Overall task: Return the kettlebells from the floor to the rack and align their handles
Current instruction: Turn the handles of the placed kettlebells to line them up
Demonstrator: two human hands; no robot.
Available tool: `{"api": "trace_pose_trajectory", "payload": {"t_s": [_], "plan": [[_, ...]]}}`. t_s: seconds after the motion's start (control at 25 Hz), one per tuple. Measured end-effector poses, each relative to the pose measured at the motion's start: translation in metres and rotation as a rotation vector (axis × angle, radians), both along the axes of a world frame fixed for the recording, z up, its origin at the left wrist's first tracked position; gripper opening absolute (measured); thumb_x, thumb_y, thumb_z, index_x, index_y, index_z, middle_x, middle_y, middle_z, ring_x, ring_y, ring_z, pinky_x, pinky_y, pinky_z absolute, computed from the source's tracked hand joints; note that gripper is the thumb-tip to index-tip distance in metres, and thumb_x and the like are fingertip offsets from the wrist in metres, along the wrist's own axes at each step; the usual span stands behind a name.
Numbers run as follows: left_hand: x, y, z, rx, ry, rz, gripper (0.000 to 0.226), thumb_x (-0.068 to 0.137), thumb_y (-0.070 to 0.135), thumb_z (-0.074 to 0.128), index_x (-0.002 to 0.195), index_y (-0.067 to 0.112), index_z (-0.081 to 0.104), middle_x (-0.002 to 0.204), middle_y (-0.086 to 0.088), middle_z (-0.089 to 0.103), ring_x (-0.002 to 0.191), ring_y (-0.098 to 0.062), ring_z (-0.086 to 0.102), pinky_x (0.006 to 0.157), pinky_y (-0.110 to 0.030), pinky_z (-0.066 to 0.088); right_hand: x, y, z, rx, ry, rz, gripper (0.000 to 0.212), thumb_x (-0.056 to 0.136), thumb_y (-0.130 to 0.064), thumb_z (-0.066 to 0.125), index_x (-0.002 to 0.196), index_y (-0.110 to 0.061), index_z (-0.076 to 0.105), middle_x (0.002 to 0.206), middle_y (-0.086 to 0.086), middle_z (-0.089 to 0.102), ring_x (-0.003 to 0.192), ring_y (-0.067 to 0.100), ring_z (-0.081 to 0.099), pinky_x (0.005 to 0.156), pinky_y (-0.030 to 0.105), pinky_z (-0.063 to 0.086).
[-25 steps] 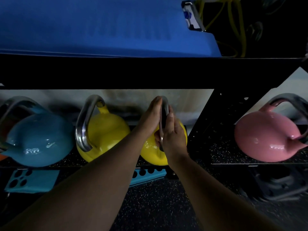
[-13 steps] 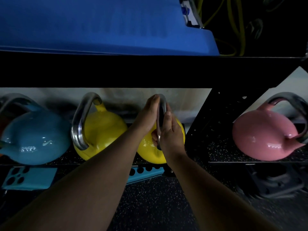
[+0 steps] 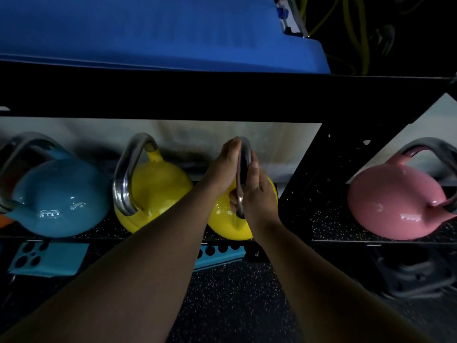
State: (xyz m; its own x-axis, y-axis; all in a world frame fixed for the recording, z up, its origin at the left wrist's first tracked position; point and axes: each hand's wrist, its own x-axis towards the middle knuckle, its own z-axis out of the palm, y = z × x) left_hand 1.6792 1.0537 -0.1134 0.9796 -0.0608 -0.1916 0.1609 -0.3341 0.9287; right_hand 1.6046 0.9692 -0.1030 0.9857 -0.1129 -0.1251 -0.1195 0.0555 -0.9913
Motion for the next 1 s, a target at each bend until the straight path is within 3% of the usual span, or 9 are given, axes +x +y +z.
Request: {"api": "trace_pose_trajectory", "payload": {"t_s": [0.08, 0.16, 0.24, 0.28, 0.48, 0.6, 0.84, 1.0], "plan": [[0.000, -0.001, 0.007, 0.064, 0.007, 0.006, 0.059, 0.100, 0.061, 0.020, 0.146, 0.030, 0.038, 0.150, -0.015, 0.045, 0.135, -0.033, 0.043, 0.095, -0.029, 0.028, 0.001, -0.004, 0.001, -0.071, -0.010, 0.028, 0.044, 0.105, -0.045, 0.028, 0.146, -0.035, 0.039, 0.067, 0.006, 0.062, 0.052, 0.018, 0.060, 0.045, 0.034, 0.053], [0.000, 0.001, 0.017, 0.200, -0.023, -0.006, 0.056, 0.101, 0.056, 0.022, 0.145, 0.026, 0.040, 0.147, -0.017, 0.048, 0.134, -0.035, 0.044, 0.097, -0.031, 0.031, 0.004, -0.011, 0.004, -0.136, 0.006, 0.072, 0.044, 0.105, -0.043, 0.029, 0.147, -0.034, 0.038, 0.093, 0.006, 0.072, 0.073, 0.020, 0.070, 0.064, 0.042, 0.062], [0.000, 0.003, 0.030, 0.374, -0.094, 0.000, 0.054, 0.103, 0.050, 0.029, 0.148, 0.021, 0.033, 0.144, -0.020, 0.050, 0.132, -0.038, 0.046, 0.099, -0.037, 0.036, 0.010, -0.024, 0.010, -0.252, 0.051, 0.118, 0.043, 0.104, -0.043, 0.032, 0.144, -0.032, 0.044, 0.123, 0.007, 0.067, 0.105, 0.025, 0.067, 0.089, 0.045, 0.056], [-0.002, 0.005, 0.038, 0.445, -0.132, -0.002, 0.054, 0.103, 0.046, 0.033, 0.151, 0.019, 0.028, 0.144, -0.022, 0.050, 0.131, -0.040, 0.047, 0.100, -0.040, 0.038, 0.013, -0.031, 0.014, -0.317, 0.085, 0.132, 0.041, 0.103, -0.043, 0.036, 0.139, -0.031, 0.051, 0.125, 0.009, 0.066, 0.110, 0.027, 0.064, 0.093, 0.043, 0.052], [-0.033, 0.013, 0.064, 0.731, -0.290, -0.154, 0.057, 0.100, 0.037, 0.048, 0.148, 0.013, 0.031, 0.144, -0.023, 0.045, 0.128, -0.041, 0.047, 0.102, -0.049, 0.042, -0.009, -0.073, 0.036, -0.787, 0.020, 0.211, 0.021, 0.096, -0.038, 0.049, 0.106, -0.031, 0.066, 0.093, 0.005, 0.067, 0.078, 0.021, 0.063, 0.068, 0.030, 0.048], [-0.063, 0.008, 0.078, 0.878, -0.343, -0.226, 0.059, 0.096, 0.034, 0.056, 0.146, 0.013, 0.034, 0.137, -0.020, 0.048, 0.121, -0.041, 0.048, 0.095, -0.050, 0.044, -0.038, -0.099, 0.056, -0.930, -0.127, 0.234, 0.014, 0.091, -0.031, 0.053, 0.096, -0.026, 0.065, 0.100, 0.007, 0.066, 0.091, 0.028, 0.064, 0.078, 0.034, 0.051], [-0.134, -0.035, 0.140, 1.196, -0.459, -0.420, 0.024, 0.097, 0.030, 0.051, 0.115, 0.017, 0.058, 0.118, -0.012, 0.057, 0.105, -0.035, 0.053, 0.079, -0.041, 0.040, -0.097, -0.176, 0.128, -1.001, -0.320, 0.258, 0.019, 0.090, -0.028, 0.056, 0.108, -0.024, 0.063, 0.111, 0.012, 0.068, 0.101, 0.033, 0.065, 0.082, 0.042, 0.054], [-0.192, -0.069, 0.216, 1.199, -0.492, -0.431, 0.025, 0.098, 0.033, 0.051, 0.117, 0.020, 0.060, 0.118, -0.006, 0.058, 0.103, -0.029, 0.055, 0.073, -0.036, 0.034, -0.146, -0.225, 0.196, -1.093, -0.411, 0.236, 0.021, 0.092, -0.031, 0.053, 0.110, -0.025, 0.063, 0.111, 0.008, 0.069, 0.098, 0.034, 0.065, 0.077, 0.038, 0.053]]}}
